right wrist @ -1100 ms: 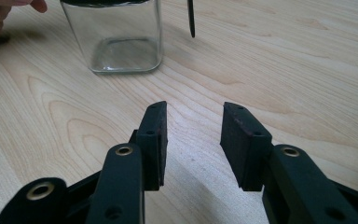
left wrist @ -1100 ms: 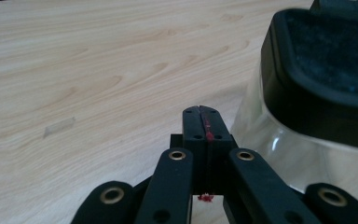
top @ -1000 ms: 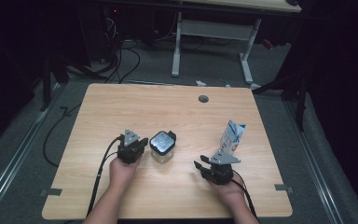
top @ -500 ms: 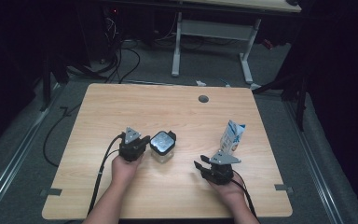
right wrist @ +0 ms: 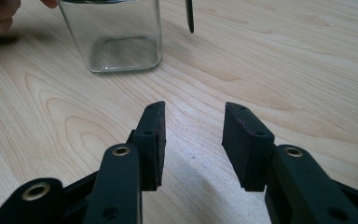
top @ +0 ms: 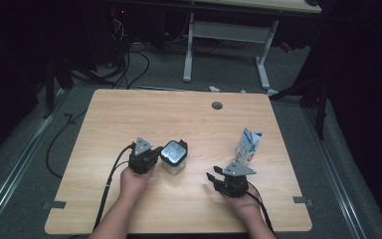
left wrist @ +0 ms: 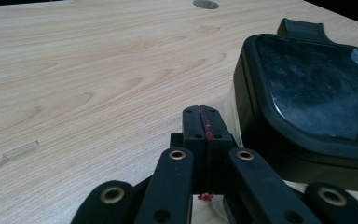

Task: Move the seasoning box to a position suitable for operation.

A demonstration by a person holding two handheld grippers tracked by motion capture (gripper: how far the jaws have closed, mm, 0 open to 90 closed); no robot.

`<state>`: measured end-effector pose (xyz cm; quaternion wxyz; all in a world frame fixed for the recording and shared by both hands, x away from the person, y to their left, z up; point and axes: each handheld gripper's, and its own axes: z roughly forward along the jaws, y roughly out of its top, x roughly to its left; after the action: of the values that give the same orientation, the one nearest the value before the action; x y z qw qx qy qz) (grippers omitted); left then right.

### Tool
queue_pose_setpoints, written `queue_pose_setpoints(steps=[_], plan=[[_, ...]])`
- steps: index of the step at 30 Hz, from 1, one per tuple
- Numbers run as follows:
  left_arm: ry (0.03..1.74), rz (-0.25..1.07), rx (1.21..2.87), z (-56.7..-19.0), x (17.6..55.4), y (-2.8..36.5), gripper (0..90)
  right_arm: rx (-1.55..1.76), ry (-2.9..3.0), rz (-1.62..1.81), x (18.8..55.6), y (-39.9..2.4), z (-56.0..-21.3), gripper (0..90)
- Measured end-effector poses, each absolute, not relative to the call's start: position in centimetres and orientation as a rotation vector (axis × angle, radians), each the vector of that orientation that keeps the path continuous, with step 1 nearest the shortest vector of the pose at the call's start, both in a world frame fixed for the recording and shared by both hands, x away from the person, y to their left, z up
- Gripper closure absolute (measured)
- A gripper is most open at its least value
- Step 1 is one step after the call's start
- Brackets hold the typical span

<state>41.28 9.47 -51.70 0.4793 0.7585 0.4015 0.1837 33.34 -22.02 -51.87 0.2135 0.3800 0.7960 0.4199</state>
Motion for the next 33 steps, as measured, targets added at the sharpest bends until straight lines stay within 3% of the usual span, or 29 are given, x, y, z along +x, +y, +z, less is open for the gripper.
queue_pose_setpoints(steps=[33], plan=[[0.933, 0.440, 1.830, -51.3, 36.2, 8.5, 90.0, 1.066, 2.202, 1.147, 33.3, -22.2, -51.8, 57.4]])
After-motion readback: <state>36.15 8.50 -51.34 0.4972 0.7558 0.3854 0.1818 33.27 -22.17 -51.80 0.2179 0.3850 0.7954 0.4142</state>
